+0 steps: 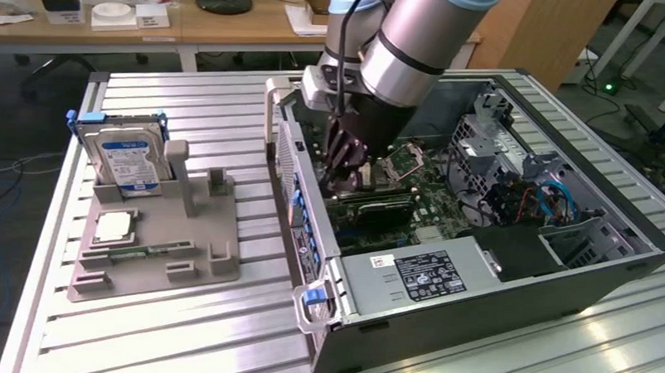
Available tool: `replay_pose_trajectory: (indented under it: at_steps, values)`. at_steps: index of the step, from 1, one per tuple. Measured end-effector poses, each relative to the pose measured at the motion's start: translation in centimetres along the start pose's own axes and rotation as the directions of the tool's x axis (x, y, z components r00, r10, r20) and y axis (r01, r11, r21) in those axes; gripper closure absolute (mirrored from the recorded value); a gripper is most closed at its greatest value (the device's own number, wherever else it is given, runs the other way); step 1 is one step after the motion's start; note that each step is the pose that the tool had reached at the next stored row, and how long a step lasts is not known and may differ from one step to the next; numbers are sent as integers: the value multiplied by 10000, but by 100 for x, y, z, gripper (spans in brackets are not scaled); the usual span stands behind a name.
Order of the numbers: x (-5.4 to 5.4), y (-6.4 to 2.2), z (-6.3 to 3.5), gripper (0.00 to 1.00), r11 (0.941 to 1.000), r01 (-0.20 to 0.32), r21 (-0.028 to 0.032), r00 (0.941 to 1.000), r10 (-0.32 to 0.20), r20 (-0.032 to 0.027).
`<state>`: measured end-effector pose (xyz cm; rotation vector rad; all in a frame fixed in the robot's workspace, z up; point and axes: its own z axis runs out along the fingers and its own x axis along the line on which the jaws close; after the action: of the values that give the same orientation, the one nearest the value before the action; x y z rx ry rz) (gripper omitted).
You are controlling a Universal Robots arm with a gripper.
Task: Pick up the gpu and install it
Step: 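Press down on the gpu until it lock into place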
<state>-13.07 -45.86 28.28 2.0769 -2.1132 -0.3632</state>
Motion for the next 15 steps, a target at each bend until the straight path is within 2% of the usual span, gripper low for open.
replay_pose_trajectory:
  at_steps: [1, 2, 3, 4, 7, 10, 13, 14, 15]
  values:
    - [0, -3, 1, 90, 9999, -17, -172, 10000, 17, 3]
    - [0, -9, 2, 90, 9995, -25, -308, 10000, 25, 2]
    - [0, -9, 0, 90, 9993, -35, -368, 10000, 35, -1]
    - [0, -11, -3, 90, 9992, -42, -398, 10000, 42, 1]
    - [-1, -59, -17, 90, 9991, -50, -418, 10000, 50, -10]
    - [-2, -132, -11, 90, 9992, -43, -408, 10000, 43, 0]
    - [-1, -157, 0, 90, 9992, -33, -402, 10000, 33, -4]
    - [-1, -156, 1, 90, 9994, -10, -339, 10000, 9, -13]
    - [-1, -158, 2, 90, 9998, 32, -189, 10000, -33, -21]
